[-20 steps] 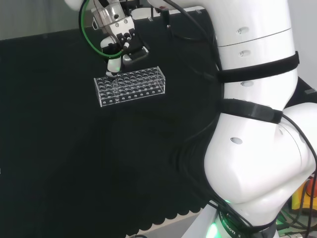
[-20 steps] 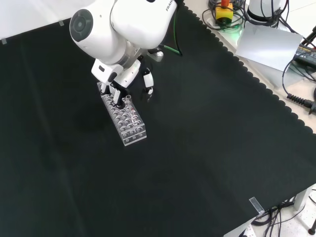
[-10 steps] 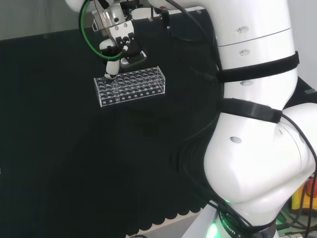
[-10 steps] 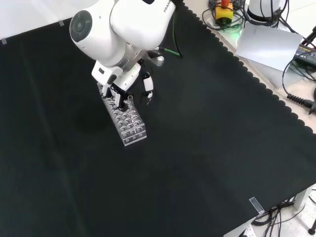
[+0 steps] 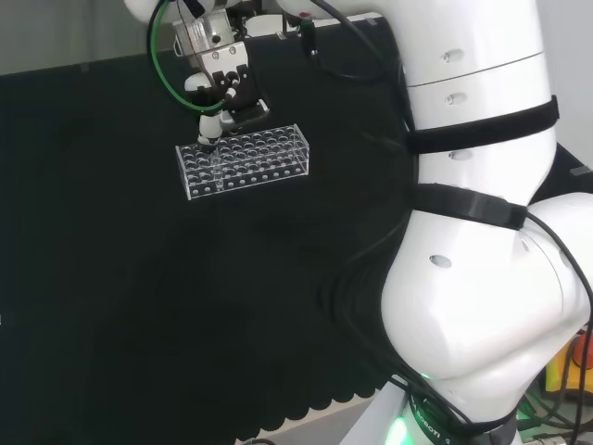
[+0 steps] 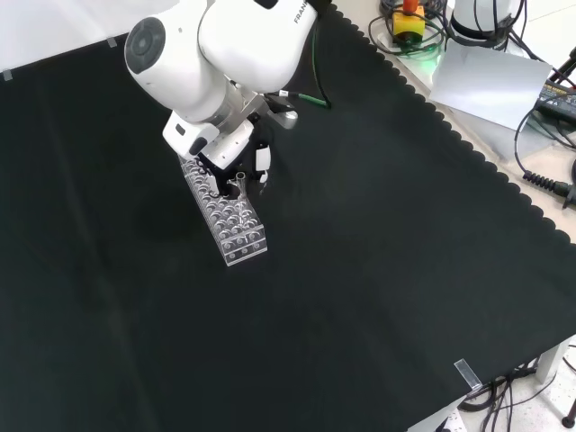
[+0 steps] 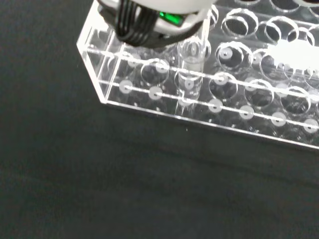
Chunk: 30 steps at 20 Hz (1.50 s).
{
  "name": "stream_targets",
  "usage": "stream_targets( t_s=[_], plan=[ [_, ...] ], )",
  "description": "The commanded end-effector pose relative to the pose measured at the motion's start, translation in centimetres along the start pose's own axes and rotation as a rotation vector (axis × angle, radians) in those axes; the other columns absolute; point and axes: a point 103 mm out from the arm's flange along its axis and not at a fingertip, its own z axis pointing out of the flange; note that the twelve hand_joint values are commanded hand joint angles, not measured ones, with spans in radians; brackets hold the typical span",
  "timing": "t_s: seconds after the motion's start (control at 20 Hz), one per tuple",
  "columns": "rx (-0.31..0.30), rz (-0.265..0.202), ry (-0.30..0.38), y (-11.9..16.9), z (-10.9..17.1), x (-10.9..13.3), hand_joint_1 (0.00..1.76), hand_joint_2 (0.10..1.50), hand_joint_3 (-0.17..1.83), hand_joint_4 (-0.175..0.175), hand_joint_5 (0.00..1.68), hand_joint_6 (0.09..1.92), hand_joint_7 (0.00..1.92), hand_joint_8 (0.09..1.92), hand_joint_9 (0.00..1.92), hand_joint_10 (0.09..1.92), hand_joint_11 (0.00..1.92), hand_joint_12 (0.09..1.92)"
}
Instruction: Pick up the test tube.
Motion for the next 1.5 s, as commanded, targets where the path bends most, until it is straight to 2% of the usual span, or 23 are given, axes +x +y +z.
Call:
stream_targets(
  t_s=[0.05, 0.2, 0.5, 0.9, 1.3, 1.5],
  plan=[
    [-0.089, 0.075, 0.066, 0.1, -0.7, 0.1, 1.23, 0.72, 0.50, -0.175, 1.34, 0.47, 1.72, 0.44, 1.69, 0.71, 1.36, 0.89],
    [-0.096, 0.077, 0.084, 0.2, -1.2, 0.0, 1.23, 0.70, 0.53, -0.175, 1.36, 0.46, 1.75, 0.43, 1.70, 0.71, 1.36, 0.87],
    [-0.072, 0.075, 0.113, 0.0, -1.8, -0.4, 1.23, 0.68, 0.57, -0.175, 1.36, 0.46, 1.77, 0.43, 1.71, 0.73, 1.36, 0.82],
    [-0.081, 0.085, 0.160, -1.6, -3.2, -1.5, 1.23, 0.68, 0.58, -0.175, 1.36, 0.47, 1.77, 0.43, 1.72, 0.73, 1.36, 0.82],
    [-0.122, 0.095, 0.211, -3.4, -6.9, -2.6, 1.23, 0.67, 0.58, -0.175, 1.36, 0.47, 1.77, 0.44, 1.71, 0.74, 1.36, 0.81],
    [-0.151, 0.085, 0.212, -4.6, -9.2, -3.0, 1.23, 0.67, 0.59, -0.175, 1.36, 0.47, 1.77, 0.44, 1.71, 0.74, 1.36, 0.81]
  ],
)
